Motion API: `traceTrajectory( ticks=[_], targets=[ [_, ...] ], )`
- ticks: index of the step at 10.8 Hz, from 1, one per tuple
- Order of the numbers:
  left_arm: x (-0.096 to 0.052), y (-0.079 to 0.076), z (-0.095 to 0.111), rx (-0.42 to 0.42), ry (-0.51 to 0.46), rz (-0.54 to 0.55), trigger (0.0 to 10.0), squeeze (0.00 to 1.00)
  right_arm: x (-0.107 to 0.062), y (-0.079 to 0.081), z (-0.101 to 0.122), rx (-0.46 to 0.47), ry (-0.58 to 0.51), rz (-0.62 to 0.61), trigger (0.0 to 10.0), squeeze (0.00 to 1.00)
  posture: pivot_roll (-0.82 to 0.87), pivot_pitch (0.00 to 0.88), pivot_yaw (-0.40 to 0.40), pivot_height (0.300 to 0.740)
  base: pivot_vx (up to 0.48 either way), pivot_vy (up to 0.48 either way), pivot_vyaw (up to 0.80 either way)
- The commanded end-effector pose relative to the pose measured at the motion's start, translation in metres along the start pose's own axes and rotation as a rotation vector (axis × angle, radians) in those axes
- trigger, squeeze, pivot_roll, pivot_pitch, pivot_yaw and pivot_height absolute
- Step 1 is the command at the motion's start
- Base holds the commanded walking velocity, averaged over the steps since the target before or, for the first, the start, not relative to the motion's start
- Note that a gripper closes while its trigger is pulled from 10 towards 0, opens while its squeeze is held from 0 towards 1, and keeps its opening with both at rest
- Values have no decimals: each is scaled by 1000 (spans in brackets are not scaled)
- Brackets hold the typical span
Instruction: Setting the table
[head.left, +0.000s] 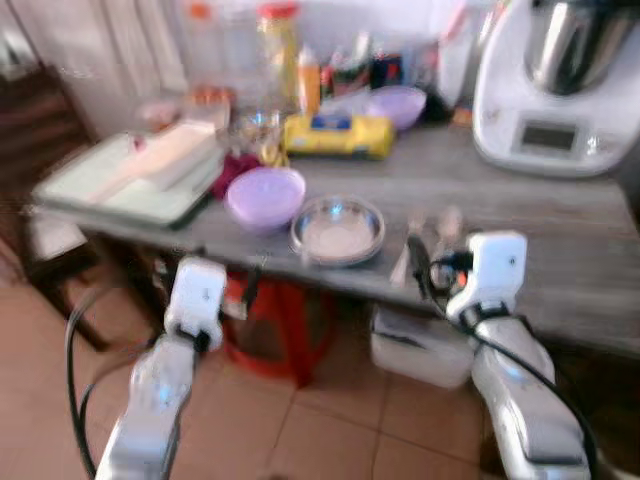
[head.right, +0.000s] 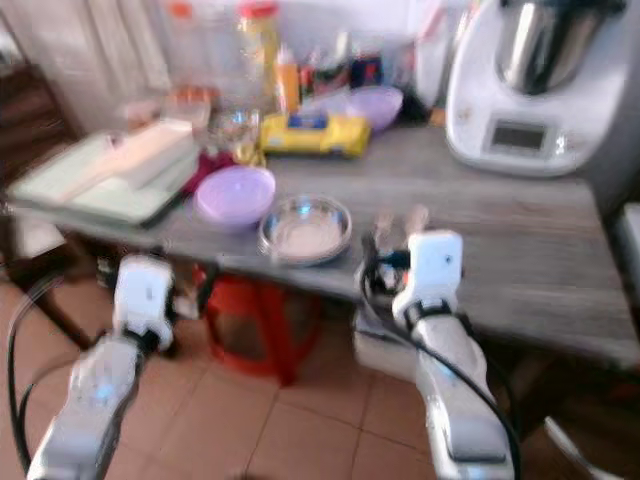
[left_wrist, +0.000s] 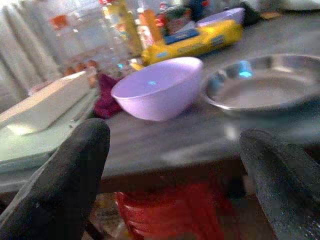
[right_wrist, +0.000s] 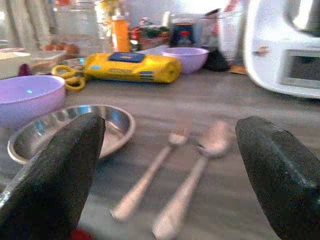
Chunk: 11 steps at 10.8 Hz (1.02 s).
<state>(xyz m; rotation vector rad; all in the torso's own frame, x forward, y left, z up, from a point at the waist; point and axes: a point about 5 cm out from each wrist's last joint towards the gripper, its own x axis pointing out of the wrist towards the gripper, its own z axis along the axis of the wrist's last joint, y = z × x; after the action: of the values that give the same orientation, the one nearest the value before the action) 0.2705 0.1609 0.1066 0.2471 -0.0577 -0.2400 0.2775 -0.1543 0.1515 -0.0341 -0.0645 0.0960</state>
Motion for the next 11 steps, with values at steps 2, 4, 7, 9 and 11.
traceTrajectory(
  ticks=[2, 4, 7, 9, 11],
  targets=[
    [-5, 6, 9, 24, -17, -35, 10000, 0, 4, -1, 5, 10, -23, -13, 10000, 0, -25, 0, 59, 740, -281, 0, 0],
    [-12, -1, 9, 29, -16, -54, 10000, 0, 6, -3, 5, 28, -29, -29, 10000, 0, -14, 0, 51, 740, -279, 0, 0],
    [-10, -6, 3, -38, 12, 42, 10000, 0, 7, -3, 3, 33, -27, -33, 10000, 0, -12, 0, 47, 740, -279, 0, 0],
    [-7, -9, 0, -68, 18, 94, 10000, 0, 7, -4, 2, 35, -26, -41, 10000, 0, -14, 0, 50, 740, -126, 0, 0],
    [-1, -10, 3, -99, -5, 96, 10000, 0, 8, -5, 2, 42, -23, -54, 10000, 0, -16, 0, 53, 740, 0, 0, 0]
  ],
)
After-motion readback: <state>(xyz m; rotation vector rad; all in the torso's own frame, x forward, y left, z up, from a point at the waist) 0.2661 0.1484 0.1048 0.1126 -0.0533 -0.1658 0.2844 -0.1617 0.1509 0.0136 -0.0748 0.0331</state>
